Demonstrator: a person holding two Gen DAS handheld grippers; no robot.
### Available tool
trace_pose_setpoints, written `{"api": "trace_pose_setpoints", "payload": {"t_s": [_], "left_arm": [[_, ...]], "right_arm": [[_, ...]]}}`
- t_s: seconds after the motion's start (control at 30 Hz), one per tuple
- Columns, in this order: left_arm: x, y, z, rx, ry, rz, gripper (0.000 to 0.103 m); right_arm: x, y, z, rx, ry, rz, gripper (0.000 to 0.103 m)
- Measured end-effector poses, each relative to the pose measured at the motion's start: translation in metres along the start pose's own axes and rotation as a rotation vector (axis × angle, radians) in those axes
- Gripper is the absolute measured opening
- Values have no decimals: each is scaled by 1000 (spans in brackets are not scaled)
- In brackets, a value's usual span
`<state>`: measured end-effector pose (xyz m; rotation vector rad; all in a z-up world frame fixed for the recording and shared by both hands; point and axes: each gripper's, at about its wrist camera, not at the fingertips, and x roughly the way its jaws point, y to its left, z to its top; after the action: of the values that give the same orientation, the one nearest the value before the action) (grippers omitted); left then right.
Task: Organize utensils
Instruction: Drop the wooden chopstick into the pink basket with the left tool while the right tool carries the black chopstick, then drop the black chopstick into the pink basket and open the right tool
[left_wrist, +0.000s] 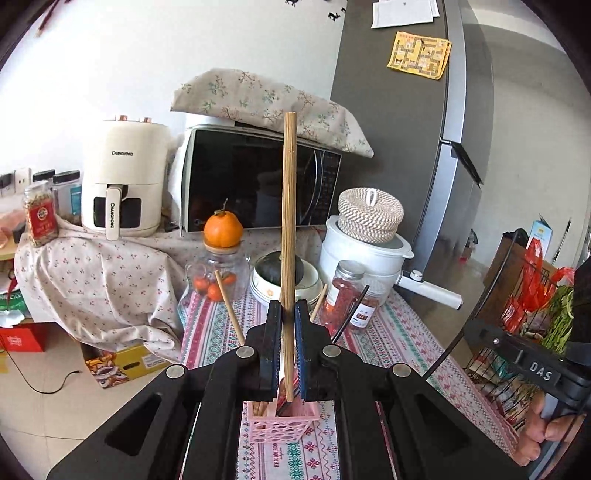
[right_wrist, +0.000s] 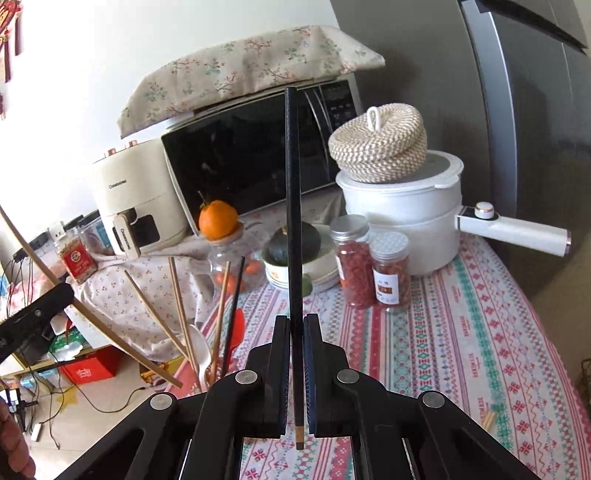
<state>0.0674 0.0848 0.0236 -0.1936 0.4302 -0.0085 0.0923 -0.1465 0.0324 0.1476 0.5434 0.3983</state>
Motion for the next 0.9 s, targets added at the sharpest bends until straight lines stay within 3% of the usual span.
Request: {"api": "trace_pose_setpoints", "payload": {"t_s": [0.3, 0.4, 0.47, 0.53, 0.6, 0.73, 0.9], "left_arm": [[43, 8, -16, -16, 108, 37, 7], [58, 9, -22, -24, 192, 6, 11], [66, 11, -27, -36, 264, -7, 32], [66, 13, -31, -40, 286, 1, 78], [61, 17, -33, -50, 286, 14, 84], [53, 29, -37, -87, 324, 5, 89], [46, 41, -47, -64, 370, 35, 91]], "right_arm": [[5, 27, 3, -24, -16, 50, 5], [8, 33, 4, -24, -15, 61, 5], [10, 36, 4, -23, -16, 66, 5], [12, 38, 4, -21, -16, 70, 5], [15, 40, 5, -18, -19, 74, 5], [20, 42, 7, -3, -27, 79, 5], [30, 47, 9, 12, -33, 89, 5]]}}
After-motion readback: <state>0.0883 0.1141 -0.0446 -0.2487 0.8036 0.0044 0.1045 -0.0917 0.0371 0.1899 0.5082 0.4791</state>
